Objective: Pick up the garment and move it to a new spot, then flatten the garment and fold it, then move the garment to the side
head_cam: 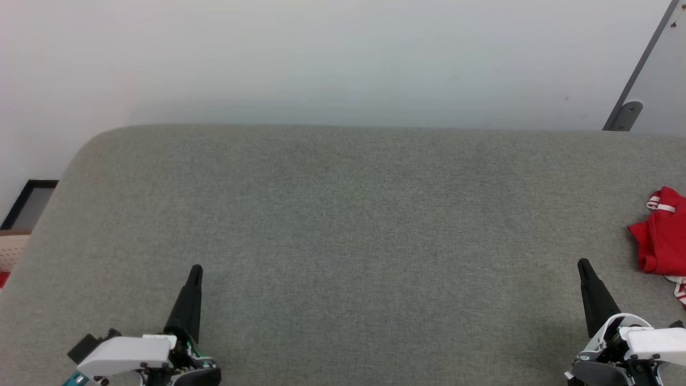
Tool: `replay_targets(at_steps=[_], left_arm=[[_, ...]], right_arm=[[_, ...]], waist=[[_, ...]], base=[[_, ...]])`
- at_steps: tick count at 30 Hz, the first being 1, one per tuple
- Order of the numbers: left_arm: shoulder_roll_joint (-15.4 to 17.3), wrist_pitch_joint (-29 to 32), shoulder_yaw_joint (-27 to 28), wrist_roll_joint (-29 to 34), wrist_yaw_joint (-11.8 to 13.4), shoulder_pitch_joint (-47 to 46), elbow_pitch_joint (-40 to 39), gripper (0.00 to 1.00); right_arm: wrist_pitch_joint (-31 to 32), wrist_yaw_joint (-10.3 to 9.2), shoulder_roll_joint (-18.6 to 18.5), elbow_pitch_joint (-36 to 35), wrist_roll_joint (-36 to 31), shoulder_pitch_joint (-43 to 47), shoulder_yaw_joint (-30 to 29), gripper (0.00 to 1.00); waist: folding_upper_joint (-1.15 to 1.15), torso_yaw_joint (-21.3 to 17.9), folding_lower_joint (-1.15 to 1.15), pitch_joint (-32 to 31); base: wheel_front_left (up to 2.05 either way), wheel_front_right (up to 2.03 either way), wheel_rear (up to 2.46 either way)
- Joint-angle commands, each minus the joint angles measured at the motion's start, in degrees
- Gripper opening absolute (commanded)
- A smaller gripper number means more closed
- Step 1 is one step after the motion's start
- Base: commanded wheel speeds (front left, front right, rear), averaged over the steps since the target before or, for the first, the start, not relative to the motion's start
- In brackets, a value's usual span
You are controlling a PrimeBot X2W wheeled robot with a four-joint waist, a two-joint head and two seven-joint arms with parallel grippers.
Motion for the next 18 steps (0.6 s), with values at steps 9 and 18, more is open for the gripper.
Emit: replay_targets(at_steps=[9, 18], left_arm=[[0.0, 0.2, 0.1, -0.1, -0.3, -0.5, 0.1, 0.00], [0.0, 0.1, 0.1, -0.1, -0.3, -0.5, 0.1, 0.00]], right_arm=[[0.1, -0.07, 0.2, -0.1, 0.2, -0.1, 0.0, 0.00], [0.1, -0.08, 0.2, -0.1, 0.2, -0.1, 0.0, 0.00]], waist=[[0.00, 0.0, 0.00, 0.0], [0.00, 0.0, 0.00, 0.0]], base=[[0.00, 0.00, 0.00], [0.00, 0.00, 0.00]])
